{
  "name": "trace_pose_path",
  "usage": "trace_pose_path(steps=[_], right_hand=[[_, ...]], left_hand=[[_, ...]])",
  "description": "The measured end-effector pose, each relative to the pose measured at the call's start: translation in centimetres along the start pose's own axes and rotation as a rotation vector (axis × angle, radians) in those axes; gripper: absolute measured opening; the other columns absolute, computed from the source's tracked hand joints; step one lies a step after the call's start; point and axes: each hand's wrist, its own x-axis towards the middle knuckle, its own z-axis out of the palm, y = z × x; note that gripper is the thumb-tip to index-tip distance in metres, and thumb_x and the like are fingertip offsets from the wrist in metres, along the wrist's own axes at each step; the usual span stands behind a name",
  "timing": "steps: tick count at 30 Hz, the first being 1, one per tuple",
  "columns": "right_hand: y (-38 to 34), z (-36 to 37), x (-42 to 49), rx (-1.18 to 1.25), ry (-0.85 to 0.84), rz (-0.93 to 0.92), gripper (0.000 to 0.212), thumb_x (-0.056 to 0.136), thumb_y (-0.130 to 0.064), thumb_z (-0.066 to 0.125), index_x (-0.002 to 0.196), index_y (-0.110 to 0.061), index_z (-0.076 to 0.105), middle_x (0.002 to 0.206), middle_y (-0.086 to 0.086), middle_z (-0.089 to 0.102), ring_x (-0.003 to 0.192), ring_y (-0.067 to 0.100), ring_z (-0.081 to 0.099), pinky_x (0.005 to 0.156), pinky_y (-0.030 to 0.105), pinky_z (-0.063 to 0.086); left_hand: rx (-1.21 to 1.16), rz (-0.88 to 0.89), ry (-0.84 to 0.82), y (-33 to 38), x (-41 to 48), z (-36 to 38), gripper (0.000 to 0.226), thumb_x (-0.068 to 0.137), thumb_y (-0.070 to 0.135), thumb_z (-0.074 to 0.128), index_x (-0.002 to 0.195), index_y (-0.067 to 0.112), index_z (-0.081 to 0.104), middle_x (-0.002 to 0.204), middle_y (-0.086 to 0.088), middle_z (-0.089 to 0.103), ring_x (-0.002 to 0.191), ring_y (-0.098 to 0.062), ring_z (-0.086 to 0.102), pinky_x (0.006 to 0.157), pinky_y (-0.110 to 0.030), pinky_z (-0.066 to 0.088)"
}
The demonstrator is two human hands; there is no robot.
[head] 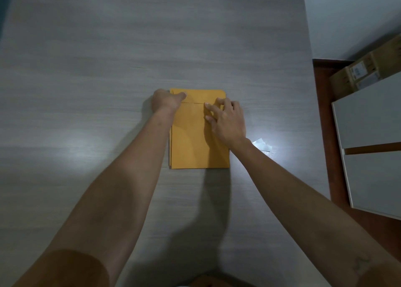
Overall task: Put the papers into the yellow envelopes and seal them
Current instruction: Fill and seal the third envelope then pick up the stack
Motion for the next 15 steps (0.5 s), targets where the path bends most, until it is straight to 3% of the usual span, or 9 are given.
trace_pose_path(steps=[2, 3, 5, 7, 9, 12, 15], right_hand=[[0.1, 0.2, -0.1, 0.018, 0.002, 0.007, 0.038, 0.098, -0.046, 0.048, 0.135, -0.036, 0.054, 0.137, 0.003, 0.049, 0.118, 0.028, 0.044, 0.096, 0.037, 0.040], [0.1, 0.3, -0.2, 0.029, 0.008, 0.010, 0.038, 0.098, -0.046, 0.049, 0.135, -0.036, 0.054, 0.138, 0.003, 0.049, 0.119, 0.028, 0.044, 0.096, 0.038, 0.039], [0.1, 0.5, -0.4, 0.052, 0.013, 0.012, 0.037, 0.098, -0.046, 0.049, 0.134, -0.037, 0.055, 0.139, 0.003, 0.049, 0.120, 0.029, 0.043, 0.095, 0.039, 0.038], [0.0, 0.5, -0.5, 0.075, 0.001, 0.017, 0.037, 0.098, -0.045, 0.049, 0.133, -0.037, 0.055, 0.140, 0.002, 0.049, 0.121, 0.029, 0.043, 0.096, 0.040, 0.038], [-0.1, 0.5, -0.7, 0.102, 0.005, 0.017, 0.036, 0.098, -0.044, 0.051, 0.133, -0.037, 0.055, 0.140, 0.002, 0.049, 0.121, 0.029, 0.043, 0.097, 0.039, 0.037], [-0.2, 0.1, -1.5, 0.189, -0.009, 0.014, 0.037, 0.094, -0.041, 0.058, 0.131, -0.036, 0.058, 0.140, 0.001, 0.050, 0.123, 0.027, 0.043, 0.101, 0.039, 0.038], [-0.7, -0.8, -2.2, 0.500, -0.005, 0.111, 0.043, 0.084, -0.037, 0.072, 0.125, -0.032, 0.062, 0.131, -0.001, 0.050, 0.120, 0.022, 0.044, 0.102, 0.038, 0.043]], left_hand=[[0.024, -0.006, -0.020, 0.0, 0.0, -0.4, 0.040, 0.078, 0.039, 0.079, 0.066, 0.016, 0.049, 0.076, 0.002, 0.058, 0.098, -0.027, 0.067, 0.068, -0.028, 0.045], [0.025, -0.002, -0.023, 0.0, 0.1, -0.4, 0.037, 0.077, 0.039, 0.079, 0.068, 0.017, 0.051, 0.075, 0.004, 0.056, 0.098, -0.026, 0.067, 0.068, -0.028, 0.045], [-0.007, 0.006, -0.019, -0.1, 0.0, -0.4, 0.042, 0.075, 0.038, 0.081, 0.099, 0.010, 0.061, 0.101, -0.003, 0.064, 0.106, -0.026, 0.063, 0.075, -0.028, 0.049], [-0.098, 0.010, -0.036, -0.3, -0.3, -0.2, 0.065, 0.075, 0.033, 0.082, 0.124, 0.005, 0.050, 0.128, -0.011, 0.059, 0.114, -0.028, 0.060, 0.090, -0.034, 0.053], [-0.238, -0.005, -0.086, -0.6, -0.8, 0.1, 0.066, 0.078, 0.027, 0.081, 0.128, 0.002, 0.045, 0.131, -0.014, 0.057, 0.116, -0.029, 0.059, 0.094, -0.043, 0.053], [-0.304, -0.025, -0.115, -1.7, -1.7, 0.1, 0.056, 0.084, 0.021, 0.076, 0.127, 0.003, 0.047, 0.126, -0.012, 0.059, 0.114, -0.028, 0.060, 0.095, -0.044, 0.053], [-0.274, 0.031, -0.129, -3.0, -2.6, -0.4, 0.038, 0.089, 0.018, 0.071, 0.120, 0.009, 0.052, 0.120, -0.004, 0.059, 0.111, -0.024, 0.059, 0.096, -0.041, 0.052]])
